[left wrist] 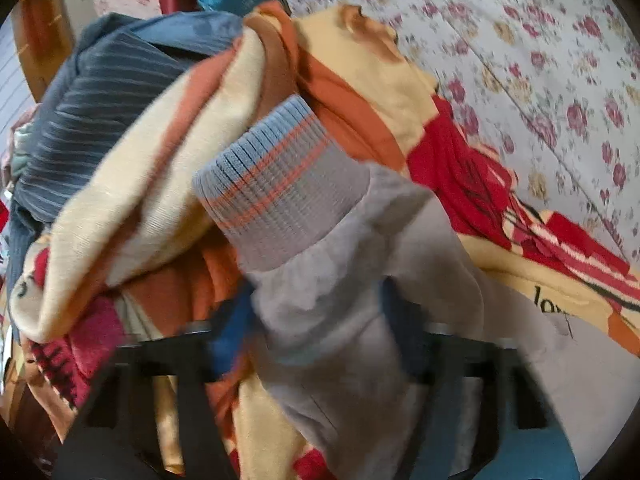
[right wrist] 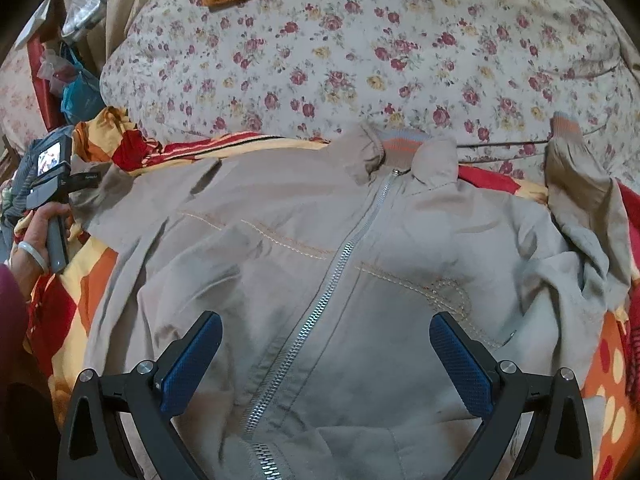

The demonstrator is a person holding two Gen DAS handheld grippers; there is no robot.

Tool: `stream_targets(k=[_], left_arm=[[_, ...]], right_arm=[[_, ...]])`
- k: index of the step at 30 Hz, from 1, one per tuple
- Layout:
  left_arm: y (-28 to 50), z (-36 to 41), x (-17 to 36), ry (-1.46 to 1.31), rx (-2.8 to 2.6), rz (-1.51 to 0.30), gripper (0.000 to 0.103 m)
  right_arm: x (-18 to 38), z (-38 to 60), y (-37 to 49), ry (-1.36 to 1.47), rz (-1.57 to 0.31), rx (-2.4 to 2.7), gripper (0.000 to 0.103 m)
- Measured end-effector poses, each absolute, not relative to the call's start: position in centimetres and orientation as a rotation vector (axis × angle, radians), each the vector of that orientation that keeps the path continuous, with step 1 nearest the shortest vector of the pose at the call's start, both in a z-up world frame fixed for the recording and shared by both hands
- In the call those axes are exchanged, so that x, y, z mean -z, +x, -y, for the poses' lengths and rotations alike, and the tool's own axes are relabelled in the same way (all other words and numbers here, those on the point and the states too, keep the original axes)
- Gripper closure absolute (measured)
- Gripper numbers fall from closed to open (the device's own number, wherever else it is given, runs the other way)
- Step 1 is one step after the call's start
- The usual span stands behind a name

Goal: Fold large clothes
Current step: 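Grasp the ribbed cuff of a jacket sleeve with the left gripper, then carry the held sleeve across the jacket front and release it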

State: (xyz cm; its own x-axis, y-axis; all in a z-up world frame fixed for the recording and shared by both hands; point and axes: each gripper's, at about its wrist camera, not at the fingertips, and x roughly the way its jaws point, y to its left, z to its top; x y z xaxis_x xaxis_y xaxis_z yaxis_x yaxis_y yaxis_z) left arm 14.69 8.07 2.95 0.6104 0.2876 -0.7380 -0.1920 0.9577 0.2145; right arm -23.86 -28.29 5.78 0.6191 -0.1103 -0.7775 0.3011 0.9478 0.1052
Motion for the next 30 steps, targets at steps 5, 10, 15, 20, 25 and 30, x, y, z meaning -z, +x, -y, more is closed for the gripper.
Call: stream_targets(k=[5, 10, 15, 20, 25, 30], left_arm=[[12.6, -7.5, -4.6, 0.064, -0.209, -0.862, 0.095], [6.2, -3.0, -9.8, 0.022, -0.008, -0.793, 0.095], [-1.0, 5.3, -14.3, 0.007, 0.266, -0.752, 0.095], [-5.7, 14.0, -15.3, 0.014, 0.479, -0.784, 0.095], [-10.1, 22.2, -12.4, 0.085, 0.619, -0.860, 0.095], [-12.9, 26.4, -7.8, 0.107, 0.720, -0.969, 0.095]], right_arm=[[-5.6, 28.5, -24.0, 0.254, -0.880, 0.244, 0.000], [-7.1, 28.4, -24.8, 0.258, -0.839, 0.245, 0.000], [-8.8, 29.1, -26.0, 0.273, -0.787, 0.268, 0.000], [-10.1, 31.3, -27.7, 0.324, -0.749, 0.317, 0.000], [-10.6, 34.7, -29.5, 0.395, -0.722, 0.392, 0.000], [-9.7, 38.7, -30.6, 0.519, -0.742, 0.456, 0.000]])
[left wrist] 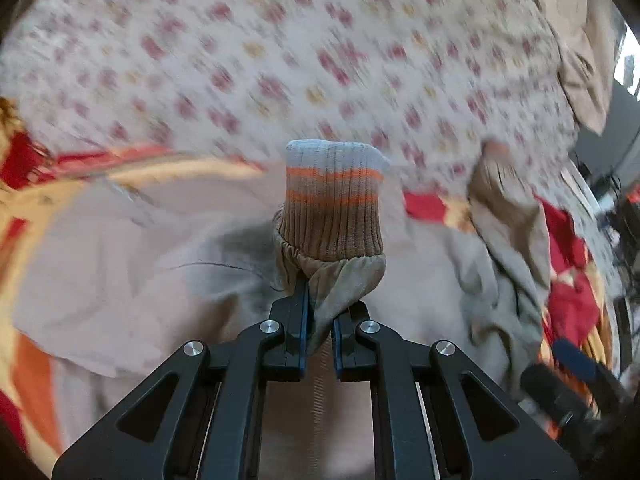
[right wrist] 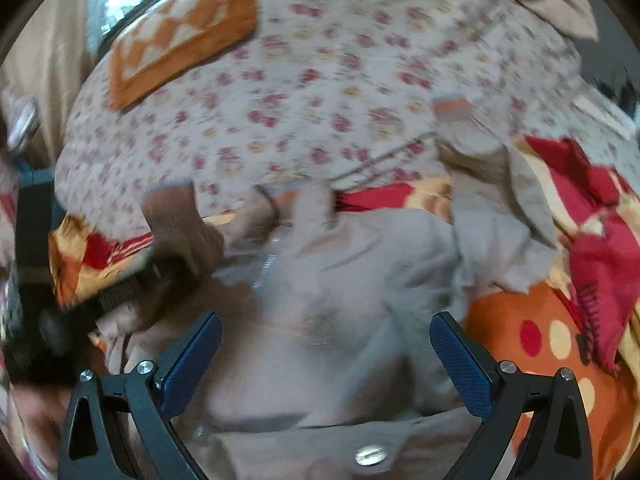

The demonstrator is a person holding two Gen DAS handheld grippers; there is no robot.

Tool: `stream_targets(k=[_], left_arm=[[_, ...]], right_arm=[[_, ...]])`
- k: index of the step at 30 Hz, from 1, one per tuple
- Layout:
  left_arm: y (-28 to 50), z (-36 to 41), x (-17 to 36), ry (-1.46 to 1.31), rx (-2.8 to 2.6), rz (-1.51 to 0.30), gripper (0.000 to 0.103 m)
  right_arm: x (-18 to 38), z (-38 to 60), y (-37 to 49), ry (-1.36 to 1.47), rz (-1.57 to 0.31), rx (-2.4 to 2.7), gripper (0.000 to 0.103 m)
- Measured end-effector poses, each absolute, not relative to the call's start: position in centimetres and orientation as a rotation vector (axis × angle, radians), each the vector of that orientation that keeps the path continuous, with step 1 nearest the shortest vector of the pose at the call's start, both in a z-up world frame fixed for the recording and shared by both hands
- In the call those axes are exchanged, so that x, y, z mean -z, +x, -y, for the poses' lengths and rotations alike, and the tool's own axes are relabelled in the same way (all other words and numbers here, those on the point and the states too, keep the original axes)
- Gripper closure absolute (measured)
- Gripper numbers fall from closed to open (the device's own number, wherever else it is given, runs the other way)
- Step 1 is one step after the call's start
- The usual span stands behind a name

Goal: Fold large clothes
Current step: 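Carry the held sleeve across the jacket front and release it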

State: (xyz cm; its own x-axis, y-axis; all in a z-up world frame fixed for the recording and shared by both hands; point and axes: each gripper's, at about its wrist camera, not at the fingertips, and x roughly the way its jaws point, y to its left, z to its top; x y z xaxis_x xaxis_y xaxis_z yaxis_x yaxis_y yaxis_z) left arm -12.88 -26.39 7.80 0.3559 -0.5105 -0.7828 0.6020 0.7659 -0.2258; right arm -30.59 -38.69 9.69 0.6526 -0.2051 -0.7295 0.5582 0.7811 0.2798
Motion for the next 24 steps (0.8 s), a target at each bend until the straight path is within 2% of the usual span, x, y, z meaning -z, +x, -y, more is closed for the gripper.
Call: stream_targets(k=[2, 4, 5, 6, 7, 9, 11, 18, 24], left_arm=[[-13.0, 27.2, -6.3, 0.128, 0.742, -1.005, 0.094], [-13.0, 27.1, -5.7, 0.133, 0.773, -1.041, 0.083], [-12.8, 26.7, -5.9, 0.119, 0.805, -1.057, 0.069], [-12.5, 25.7, -6.5, 0.073, 0.860, -1.081, 0.061], [-12.4, 24.9, -7.1, 0.034, 0.896, -1.083, 0.058], [-12.4, 23.0, -8.6, -0.007, 0.941, -1.057, 0.040], [-12.5, 20.5, -10.2, 0.001, 0.929, -1.025, 0.034], [-10.2, 10.3, -11.2, 0.075, 0.547, -0.875, 0.034], [-6.4, 4.9, -8.3, 0.000, 0.353, -0.962, 0.034]], right_arm=[[-8.8, 40.0, -30.7, 0.591, -0.766, 0.458, 0.000], [-8.3, 40.8, -30.7, 0.643, -0.777, 0.442, 0.000], [-8.1, 40.8, -30.6, 0.653, -0.779, 0.433, 0.000], [-8.1, 40.7, -30.5, 0.658, -0.780, 0.423, 0.000], [-8.1, 40.5, -30.5, 0.658, -0.778, 0.410, 0.000], [-8.0, 39.7, -30.2, 0.657, -0.777, 0.377, 0.000], [-7.9, 39.0, -29.6, 0.660, -0.785, 0.333, 0.000], [-5.9, 36.2, -25.8, 0.617, -0.885, 0.284, 0.000], [-3.1, 35.8, -23.6, 0.758, -0.966, 0.231, 0.000]])
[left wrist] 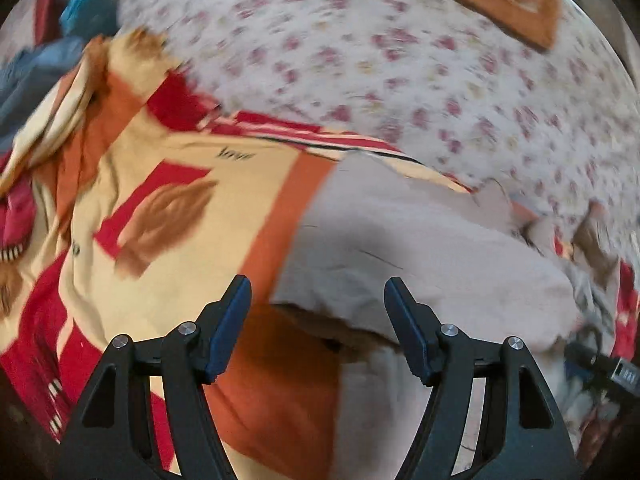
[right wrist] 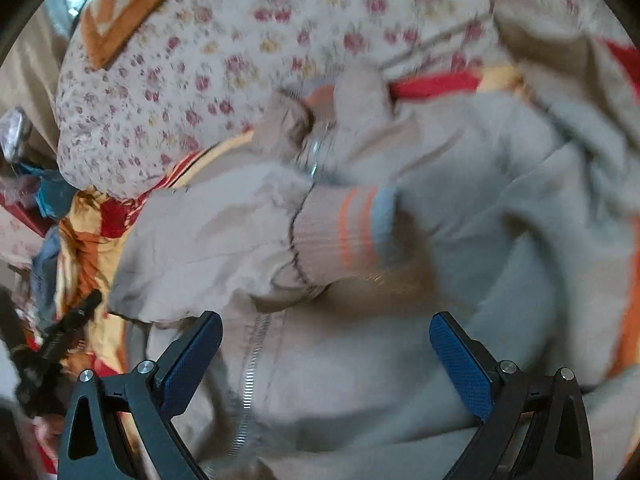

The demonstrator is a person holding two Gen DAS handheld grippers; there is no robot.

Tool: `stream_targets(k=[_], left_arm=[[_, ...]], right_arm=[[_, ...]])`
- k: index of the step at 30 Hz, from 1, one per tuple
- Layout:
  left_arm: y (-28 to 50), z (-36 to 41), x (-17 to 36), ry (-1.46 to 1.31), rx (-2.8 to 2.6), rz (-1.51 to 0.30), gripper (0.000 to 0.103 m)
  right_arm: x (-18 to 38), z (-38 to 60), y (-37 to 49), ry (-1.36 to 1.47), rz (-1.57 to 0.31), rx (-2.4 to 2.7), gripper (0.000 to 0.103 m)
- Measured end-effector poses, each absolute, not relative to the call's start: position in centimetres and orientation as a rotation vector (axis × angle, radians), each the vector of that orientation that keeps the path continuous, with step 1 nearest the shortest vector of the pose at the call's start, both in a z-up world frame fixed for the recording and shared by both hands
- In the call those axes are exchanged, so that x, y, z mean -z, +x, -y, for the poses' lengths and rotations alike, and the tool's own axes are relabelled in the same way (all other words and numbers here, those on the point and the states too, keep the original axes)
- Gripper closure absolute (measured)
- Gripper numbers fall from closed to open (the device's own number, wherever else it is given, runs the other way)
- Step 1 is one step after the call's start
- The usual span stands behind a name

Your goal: Fold large clothes

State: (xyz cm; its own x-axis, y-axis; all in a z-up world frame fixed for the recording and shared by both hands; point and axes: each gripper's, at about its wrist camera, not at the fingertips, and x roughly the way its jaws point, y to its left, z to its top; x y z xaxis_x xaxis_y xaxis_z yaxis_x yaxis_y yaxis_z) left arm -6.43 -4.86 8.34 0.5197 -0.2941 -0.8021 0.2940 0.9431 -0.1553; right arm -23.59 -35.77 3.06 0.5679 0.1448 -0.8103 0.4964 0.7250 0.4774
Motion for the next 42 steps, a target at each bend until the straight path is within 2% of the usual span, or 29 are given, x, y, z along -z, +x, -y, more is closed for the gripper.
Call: stream_targets(k=[4, 6, 8, 11, 16, 24, 26, 27, 29, 30, 35, 39, 42], left_arm=[[-6.1, 3.8, -8.3, -0.057, 0.324, -0.975, 0.034], [-6.2, 4.2, -8.0, -0.045, 0.325, -0.983, 0.034], [-6.3, 4.4, -7.8, -0.016, 0.314, -0.987, 0.034], [-6.2, 4.5, -7.6, -0.004, 0.311, -0.991, 0.034], [-6.1, 4.1, -7.7, -0.018, 0.311, -0.981, 0.034], [-7.4, 5.9, -7.6, 0.058, 0.415, -1.023, 0.034], [-7.9, 6.4, -7.3, 0.109, 0.443, -1.034, 0.034], [-8.2, 6.7, -6.9, 0.139, 0.448, -1.041, 0.034], [-8.3, 7.1, -6.2, 0.170, 0.450, -1.053, 0.034], [-8.2, 7.4, -5.6, 0.186, 0.442, -1.062, 0.034], [-6.6, 7.4, -4.3, 0.162, 0.323, -1.054, 0.034], [-5.2, 5.9, -3.3, 0.103, 0.259, -1.078, 0.032], [-5.3, 5.2, -3.3, 0.099, 0.255, -1.071, 0.032]], right_arm=[[-3.0, 35.5, -21.9, 0.791, -0.904, 0.230, 0.003], [-2.7, 35.6, -20.7, 0.792, -0.891, 0.225, 0.022], [-2.9, 35.8, -19.8, 0.740, -0.894, 0.251, 0.068], [-4.9, 36.7, -21.0, 0.720, -0.805, 0.248, 0.072], [-8.9, 38.8, -23.6, 0.569, -0.681, 0.401, 0.072], [-4.5, 42.8, -23.5, 0.542, -0.887, 0.524, 0.071], [-5.5, 42.7, -24.8, 0.560, -0.884, 0.499, 0.053], [-6.0, 42.4, -25.6, 0.576, -0.879, 0.466, 0.051], [-7.2, 40.8, -27.4, 0.568, -0.854, 0.399, 0.033], [-7.7, 39.8, -27.6, 0.552, -0.852, 0.356, 0.030], [-6.9, 33.4, -26.5, 0.487, -0.932, -0.007, 0.030], [-3.9, 28.6, -26.3, 0.440, -1.047, -0.120, 0.031], [-3.2, 24.9, -28.5, 0.321, -1.049, -0.141, 0.033]])
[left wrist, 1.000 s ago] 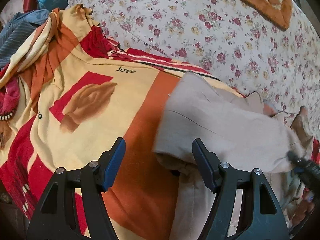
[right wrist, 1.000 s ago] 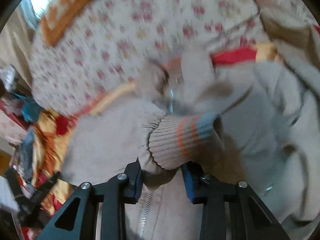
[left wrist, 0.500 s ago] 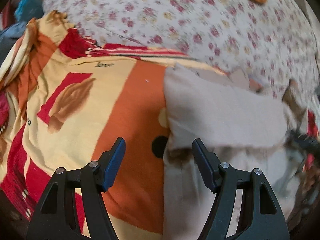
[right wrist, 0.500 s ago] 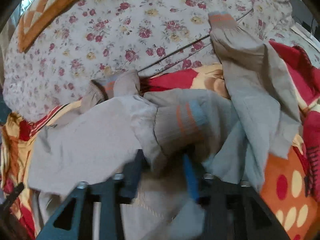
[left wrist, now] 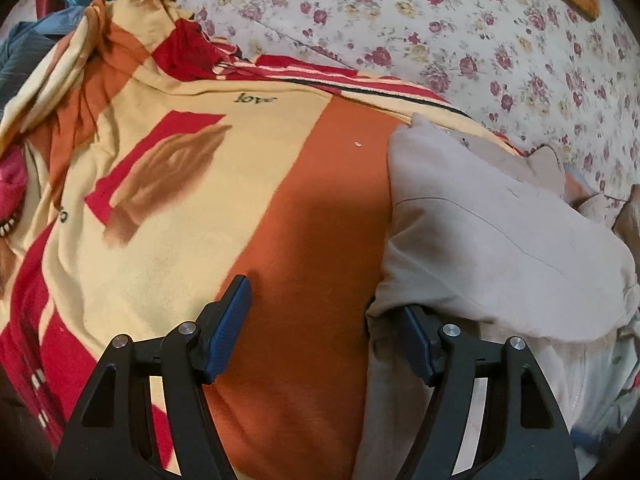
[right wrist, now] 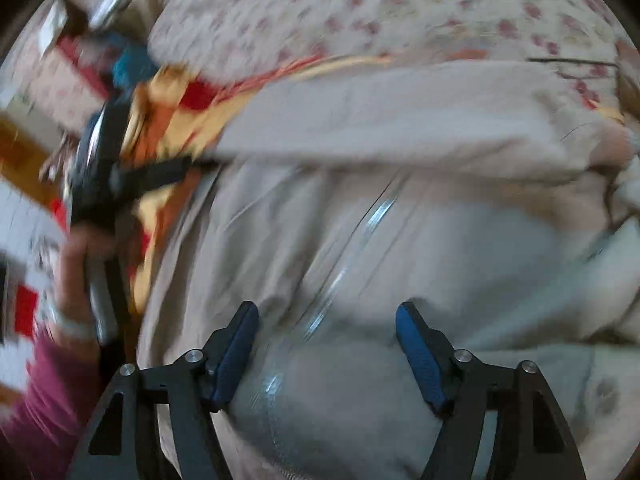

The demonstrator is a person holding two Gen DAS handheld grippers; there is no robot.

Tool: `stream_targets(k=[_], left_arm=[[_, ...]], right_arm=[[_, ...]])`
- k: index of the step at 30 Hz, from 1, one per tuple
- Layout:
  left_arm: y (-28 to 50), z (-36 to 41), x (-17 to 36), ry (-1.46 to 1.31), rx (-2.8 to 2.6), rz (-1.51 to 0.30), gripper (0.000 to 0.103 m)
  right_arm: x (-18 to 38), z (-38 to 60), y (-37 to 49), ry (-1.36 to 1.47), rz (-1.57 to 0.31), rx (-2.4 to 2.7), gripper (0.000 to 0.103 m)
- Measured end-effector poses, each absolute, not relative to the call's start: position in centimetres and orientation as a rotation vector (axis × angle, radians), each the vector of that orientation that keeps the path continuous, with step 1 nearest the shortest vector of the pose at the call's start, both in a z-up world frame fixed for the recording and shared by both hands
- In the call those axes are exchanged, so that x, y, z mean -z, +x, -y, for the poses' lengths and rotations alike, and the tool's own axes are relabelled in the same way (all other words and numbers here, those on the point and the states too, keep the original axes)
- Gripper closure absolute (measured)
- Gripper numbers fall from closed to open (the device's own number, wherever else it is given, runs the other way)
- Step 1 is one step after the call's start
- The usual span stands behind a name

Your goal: Fold large clothes

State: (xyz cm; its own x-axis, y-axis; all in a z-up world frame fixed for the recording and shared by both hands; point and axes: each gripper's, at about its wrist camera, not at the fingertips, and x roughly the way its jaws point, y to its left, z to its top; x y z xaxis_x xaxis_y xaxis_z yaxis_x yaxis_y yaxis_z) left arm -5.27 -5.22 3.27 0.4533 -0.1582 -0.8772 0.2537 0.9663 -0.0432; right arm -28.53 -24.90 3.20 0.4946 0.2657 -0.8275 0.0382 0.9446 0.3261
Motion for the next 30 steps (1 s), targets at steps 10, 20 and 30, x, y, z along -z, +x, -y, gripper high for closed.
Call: stream_targets(k=[10, 20, 30], left_arm=[[-6.9, 3.6, -5.9, 0.097, 0.245, -1.086, 0.032], [-7.9, 3.9, -9.2, -0.011, 0.301, -0.949, 0.032], [-6.2, 11.6, -3.2, 0.200, 0.327, -1.090, 0.032]], right_arm=[[-6.3, 25.8, -30.6, 0.245, -1.012, -0.133, 0.031], [-8.4, 35.4, -24.2, 0.386, -0.882, 0.206, 0.031], [-3.0, 40.4, -19.6, 0.349, -1.012, 0.363, 0.048]])
